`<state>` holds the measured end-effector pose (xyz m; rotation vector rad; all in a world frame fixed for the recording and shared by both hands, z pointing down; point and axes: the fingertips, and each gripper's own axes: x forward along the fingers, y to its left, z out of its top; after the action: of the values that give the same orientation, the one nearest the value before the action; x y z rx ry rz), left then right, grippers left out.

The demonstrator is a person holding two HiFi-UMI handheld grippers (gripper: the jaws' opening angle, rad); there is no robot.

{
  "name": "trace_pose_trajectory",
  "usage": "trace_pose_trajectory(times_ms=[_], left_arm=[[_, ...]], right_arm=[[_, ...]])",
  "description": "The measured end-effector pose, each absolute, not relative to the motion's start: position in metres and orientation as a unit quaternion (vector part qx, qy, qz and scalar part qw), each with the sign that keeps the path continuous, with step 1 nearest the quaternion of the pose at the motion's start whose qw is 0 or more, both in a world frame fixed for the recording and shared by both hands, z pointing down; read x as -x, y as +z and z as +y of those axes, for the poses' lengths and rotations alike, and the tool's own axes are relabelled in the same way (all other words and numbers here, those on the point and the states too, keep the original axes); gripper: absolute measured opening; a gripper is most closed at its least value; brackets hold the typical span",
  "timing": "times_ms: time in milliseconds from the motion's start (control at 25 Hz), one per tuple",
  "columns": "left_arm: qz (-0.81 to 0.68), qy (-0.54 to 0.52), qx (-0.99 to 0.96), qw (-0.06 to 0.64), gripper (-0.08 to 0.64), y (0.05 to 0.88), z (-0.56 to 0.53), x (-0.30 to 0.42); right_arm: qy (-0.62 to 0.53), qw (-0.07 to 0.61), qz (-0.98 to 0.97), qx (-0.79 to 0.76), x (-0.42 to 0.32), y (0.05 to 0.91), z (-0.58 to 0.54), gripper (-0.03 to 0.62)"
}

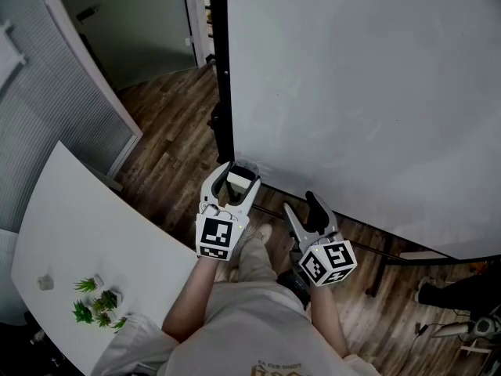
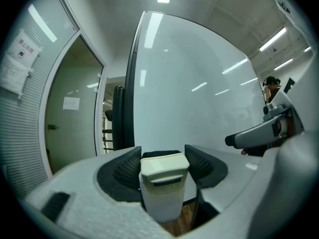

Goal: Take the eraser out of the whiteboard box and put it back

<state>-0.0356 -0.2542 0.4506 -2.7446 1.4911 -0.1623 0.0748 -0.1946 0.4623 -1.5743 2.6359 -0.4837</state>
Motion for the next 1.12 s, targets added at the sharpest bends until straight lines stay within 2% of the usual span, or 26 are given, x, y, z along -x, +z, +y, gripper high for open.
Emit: trace_pose_trajectory(times_ms=[1120], left_arm=[[0.470, -0.055, 0.881, -0.022, 0.270, 0.475, -0.264, 0.033]], right_arm=[[-0.168, 0.015, 0.842, 0.512, -0.077, 0.473, -0.202, 0.272]])
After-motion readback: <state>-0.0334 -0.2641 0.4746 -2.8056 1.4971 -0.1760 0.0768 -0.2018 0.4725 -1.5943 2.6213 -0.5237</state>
